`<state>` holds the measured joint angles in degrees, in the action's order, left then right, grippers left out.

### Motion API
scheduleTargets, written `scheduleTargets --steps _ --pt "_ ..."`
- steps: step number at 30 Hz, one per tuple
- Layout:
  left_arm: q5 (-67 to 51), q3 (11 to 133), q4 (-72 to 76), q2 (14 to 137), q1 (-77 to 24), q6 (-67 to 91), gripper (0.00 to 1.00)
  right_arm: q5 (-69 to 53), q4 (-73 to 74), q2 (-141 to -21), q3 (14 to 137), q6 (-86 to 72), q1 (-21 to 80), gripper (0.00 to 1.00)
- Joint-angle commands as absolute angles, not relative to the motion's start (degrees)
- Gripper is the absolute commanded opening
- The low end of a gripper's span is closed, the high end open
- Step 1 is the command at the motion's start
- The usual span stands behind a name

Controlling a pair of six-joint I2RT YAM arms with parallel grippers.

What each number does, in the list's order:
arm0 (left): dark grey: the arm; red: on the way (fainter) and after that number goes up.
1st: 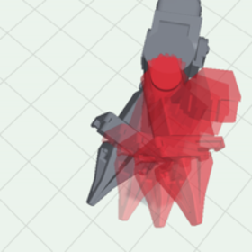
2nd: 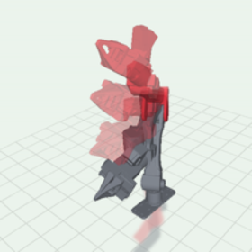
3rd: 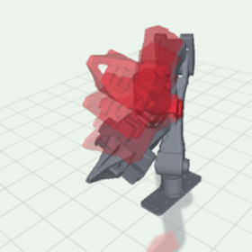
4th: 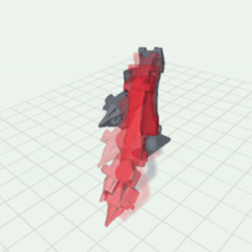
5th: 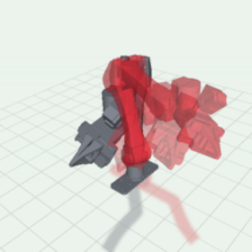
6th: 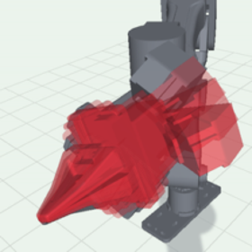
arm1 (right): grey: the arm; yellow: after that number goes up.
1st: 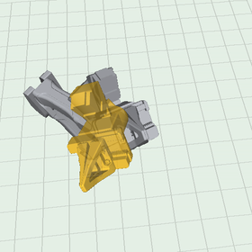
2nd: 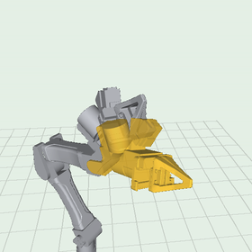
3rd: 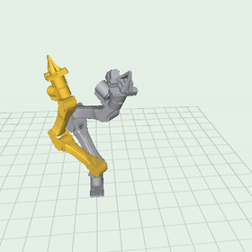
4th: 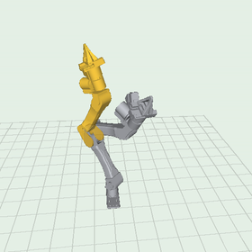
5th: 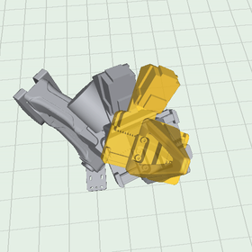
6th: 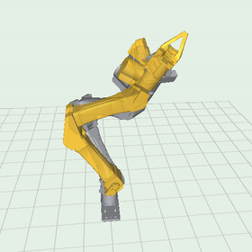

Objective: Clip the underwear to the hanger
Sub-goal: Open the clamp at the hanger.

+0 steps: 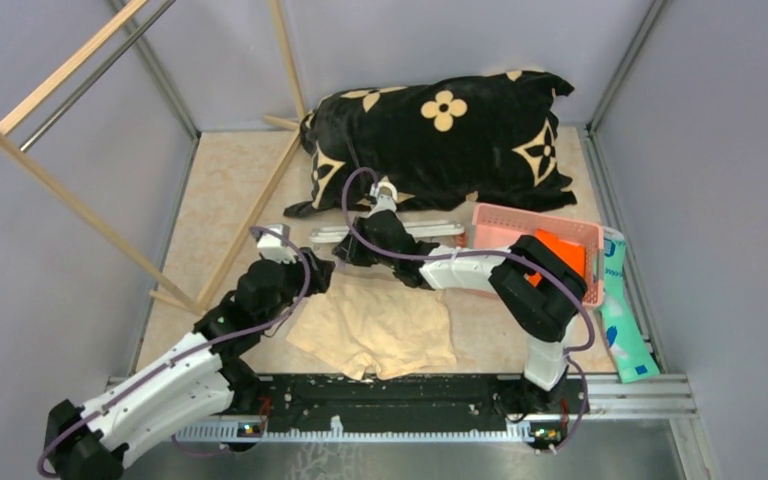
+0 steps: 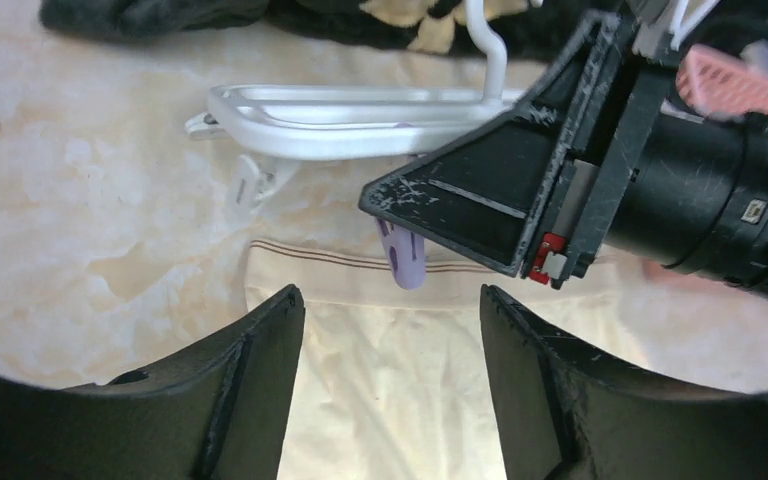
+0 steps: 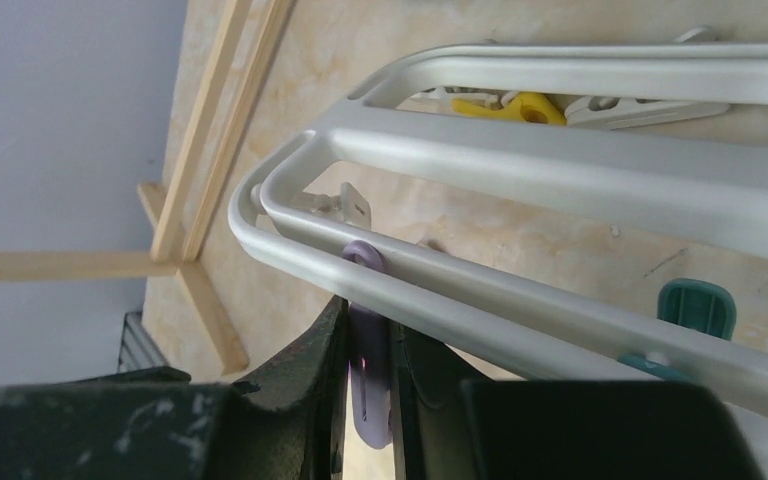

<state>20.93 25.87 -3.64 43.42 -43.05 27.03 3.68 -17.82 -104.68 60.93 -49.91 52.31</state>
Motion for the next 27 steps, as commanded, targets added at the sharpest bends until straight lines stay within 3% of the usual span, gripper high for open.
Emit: scheduleTargets --steps 1,5,15,27 --pt "25.0 22.2 -7.7 33.6 -43.3 38.7 0.74 -6.1 -29.0 -99.5 58.5 -50.2 50.6 0.00" --pt "26.0 21.7 -9.8 27.0 -43.2 39.6 0.77 -10.0 -31.4 -97.6 57.3 -50.0 49.7 0.00" --pt "23.7 23.0 -13.6 25.2 -43.2 39.4 0.60 -13.3 -32.7 -92.1 55.8 -49.4 48.6 0.00" --pt "8.1 26.9 -7.4 28.9 -43.2 33.7 0.63 -13.7 -32.4 -88.7 53.2 -48.2 47.0 0.00"
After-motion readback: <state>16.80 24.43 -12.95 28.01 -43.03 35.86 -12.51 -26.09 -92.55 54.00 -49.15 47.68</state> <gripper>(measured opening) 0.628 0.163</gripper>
